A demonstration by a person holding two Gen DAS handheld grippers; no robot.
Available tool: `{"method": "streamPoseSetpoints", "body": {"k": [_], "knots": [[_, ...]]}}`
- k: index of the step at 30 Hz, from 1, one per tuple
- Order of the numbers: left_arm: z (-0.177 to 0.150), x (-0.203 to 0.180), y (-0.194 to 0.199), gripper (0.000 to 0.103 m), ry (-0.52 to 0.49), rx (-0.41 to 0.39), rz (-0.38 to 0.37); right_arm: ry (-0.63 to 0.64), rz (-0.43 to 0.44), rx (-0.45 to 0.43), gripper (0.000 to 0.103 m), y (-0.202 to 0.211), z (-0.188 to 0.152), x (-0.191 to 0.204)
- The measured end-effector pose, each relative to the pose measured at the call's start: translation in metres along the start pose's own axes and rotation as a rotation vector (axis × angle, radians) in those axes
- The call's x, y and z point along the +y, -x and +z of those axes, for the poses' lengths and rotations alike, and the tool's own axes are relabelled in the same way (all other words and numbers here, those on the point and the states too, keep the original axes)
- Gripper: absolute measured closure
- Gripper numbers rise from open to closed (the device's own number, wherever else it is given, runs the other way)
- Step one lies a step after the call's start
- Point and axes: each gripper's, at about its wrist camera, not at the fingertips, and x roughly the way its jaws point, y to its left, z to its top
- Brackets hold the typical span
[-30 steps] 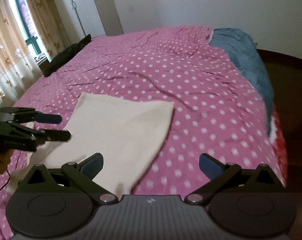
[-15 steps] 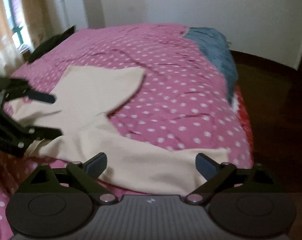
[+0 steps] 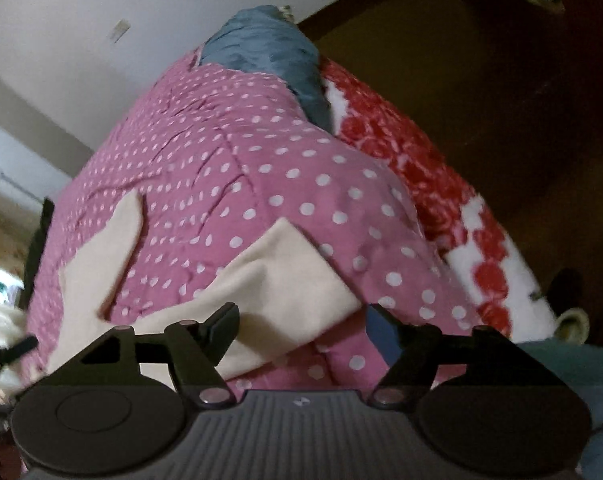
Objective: Fold clothes
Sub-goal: 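Move the open right gripper toward the sweater's other sleeve, then grasp the sleeve cuff with the right gripper and fold it across the body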
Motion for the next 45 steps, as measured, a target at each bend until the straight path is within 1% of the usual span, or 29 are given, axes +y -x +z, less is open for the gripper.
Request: {"method": "streamPoseSetpoints", "body": {"k": [2, 4, 5, 6, 7, 8, 9, 10, 11, 12, 16, 19, 21, 24, 27, 29, 31, 35, 39, 41, 45], "knots": [[0.0, 0.0, 0.0, 0.013, 0.002, -0.001, 0.001, -0.044, 0.001, 0.0, 0.032, -0.004, 0.0, -0.008], [0.0, 0.0, 0.0, 0.012, 0.002, -0.001, 0.0, -0.092, 0.019, 0.001, 0.036, -0.009, -0.002, -0.016], [0.0, 0.0, 0.0, 0.01, 0.0, 0.0, 0.0, -0.119, 0.045, -0.002, 0.042, -0.011, -0.003, -0.02], [0.0, -0.001, -0.001, 0.01, -0.001, 0.003, 0.0, -0.145, 0.071, -0.006, 0.051, -0.013, -0.003, -0.023], [-0.001, -0.002, -0.002, 0.01, -0.003, 0.008, -0.001, -0.162, 0.092, -0.015, 0.056, -0.014, -0.004, -0.026], [-0.001, -0.003, -0.003, 0.01, -0.003, 0.011, -0.003, -0.178, 0.111, -0.025, 0.071, -0.014, -0.004, -0.028], [-0.002, -0.004, -0.004, 0.01, -0.005, 0.015, -0.006, -0.176, 0.122, -0.04, 0.088, -0.012, -0.004, -0.028], [-0.003, -0.005, -0.005, 0.01, -0.007, 0.018, -0.008, -0.165, 0.129, -0.058, 0.095, -0.009, -0.002, -0.026], [-0.003, -0.006, -0.005, 0.01, -0.01, 0.02, -0.009, -0.154, 0.135, -0.076, 0.097, -0.006, -0.001, -0.024], [-0.004, -0.006, -0.005, 0.01, -0.013, 0.022, -0.01, -0.141, 0.142, -0.095, 0.098, -0.002, 0.001, -0.021], [-0.004, -0.006, -0.006, 0.01, -0.014, 0.024, -0.016, -0.049, 0.173, -0.246, 0.098, 0.034, 0.013, 0.004], [-0.005, -0.006, -0.007, 0.009, -0.007, 0.032, -0.027, -0.009, 0.182, -0.33, 0.098, 0.052, 0.023, 0.012], [-0.006, -0.007, -0.008, 0.008, -0.008, 0.037, -0.035, -0.01, 0.169, -0.334, 0.098, 0.051, 0.024, 0.009], [-0.006, -0.008, -0.01, 0.007, -0.009, 0.045, -0.031, -0.025, 0.107, -0.271, 0.098, 0.029, 0.021, -0.001], [-0.005, -0.006, -0.008, 0.007, -0.002, 0.045, -0.03, -0.059, 0.081, -0.222, 0.098, 0.01, 0.019, -0.007], [-0.005, -0.002, -0.004, 0.006, 0.004, 0.041, -0.026, -0.059, 0.086, -0.223, 0.098, 0.009, 0.022, -0.004], [-0.003, 0.003, 0.003, 0.006, 0.012, 0.027, -0.018, -0.019, 0.095, -0.243, 0.098, 0.019, 0.025, 0.006], [-0.002, 0.024, 0.019, 0.004, 0.061, -0.016, 0.032, 0.055, 0.15, -0.266, 0.098, 0.044, 0.034, 0.038], [-0.007, 0.052, 0.035, 0.004, 0.135, -0.042, 0.103, 0.125, 0.241, -0.265, 0.098, 0.055, 0.039, 0.081], [-0.013, 0.068, 0.044, 0.004, 0.18, -0.05, 0.138, 0.175, 0.286, -0.254, 0.098, 0.059, 0.038, 0.107], [-0.029, 0.095, 0.06, 0.003, 0.27, -0.065, 0.194, 0.301, 0.38, -0.202, 0.098, 0.058, 0.029, 0.169]]}}
